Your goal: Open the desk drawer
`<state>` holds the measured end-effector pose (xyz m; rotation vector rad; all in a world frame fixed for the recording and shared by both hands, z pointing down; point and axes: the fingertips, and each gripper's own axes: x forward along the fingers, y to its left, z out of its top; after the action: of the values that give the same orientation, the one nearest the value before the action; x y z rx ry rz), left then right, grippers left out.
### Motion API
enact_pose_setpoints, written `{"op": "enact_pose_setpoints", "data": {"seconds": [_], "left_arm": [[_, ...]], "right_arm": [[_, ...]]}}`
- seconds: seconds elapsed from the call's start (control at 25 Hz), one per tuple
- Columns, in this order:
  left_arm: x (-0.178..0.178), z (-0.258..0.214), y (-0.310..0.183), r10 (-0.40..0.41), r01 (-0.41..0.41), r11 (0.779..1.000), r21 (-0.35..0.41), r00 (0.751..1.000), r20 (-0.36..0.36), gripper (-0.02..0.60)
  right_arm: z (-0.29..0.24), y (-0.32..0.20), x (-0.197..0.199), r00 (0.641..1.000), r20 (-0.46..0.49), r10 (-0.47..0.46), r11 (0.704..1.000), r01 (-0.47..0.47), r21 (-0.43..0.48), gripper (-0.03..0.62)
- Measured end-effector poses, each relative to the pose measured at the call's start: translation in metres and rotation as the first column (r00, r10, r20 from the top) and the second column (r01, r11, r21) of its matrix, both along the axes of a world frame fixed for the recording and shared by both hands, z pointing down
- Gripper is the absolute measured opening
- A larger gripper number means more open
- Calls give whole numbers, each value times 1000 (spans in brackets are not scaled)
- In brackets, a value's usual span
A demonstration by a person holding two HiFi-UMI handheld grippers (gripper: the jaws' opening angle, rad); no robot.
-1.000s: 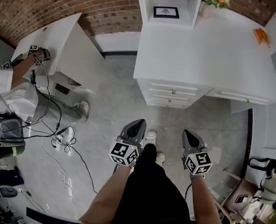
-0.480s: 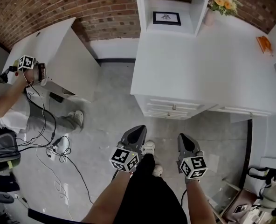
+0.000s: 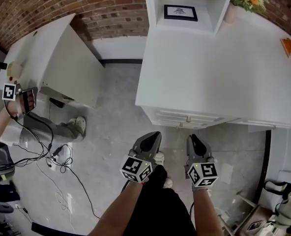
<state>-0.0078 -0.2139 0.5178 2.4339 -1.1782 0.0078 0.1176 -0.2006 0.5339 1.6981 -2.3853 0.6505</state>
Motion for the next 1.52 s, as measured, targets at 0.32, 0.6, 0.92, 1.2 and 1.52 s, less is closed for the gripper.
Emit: {"op": "enact_pose_setpoints", "data": {"seconds": [0.32,0.6,0.92,1.2,1.52], "left_arm": [[15,21,-23,9,-8,999,32,1000,-21,3],[29,36,-36,31,-29,998,62,999,-37,3],[50,41,-52,66,-62,994,85,996,-53,3],[51,41,-60,77,-73,992,100,996,-41,3],[49,39,-67,94,-89,991,99,995,-40,3]], "right_arm": [[17,-34,1,999,15,50,998,-50,32,78],[30,-45,-2,996,38,83,994,-85,66,105],[32,-61,-4,990,30,135,984,-138,112,109],[29,-67,-5,987,-9,163,976,-160,147,96],[28,-70,-7,979,-68,190,969,-176,172,89]]}}
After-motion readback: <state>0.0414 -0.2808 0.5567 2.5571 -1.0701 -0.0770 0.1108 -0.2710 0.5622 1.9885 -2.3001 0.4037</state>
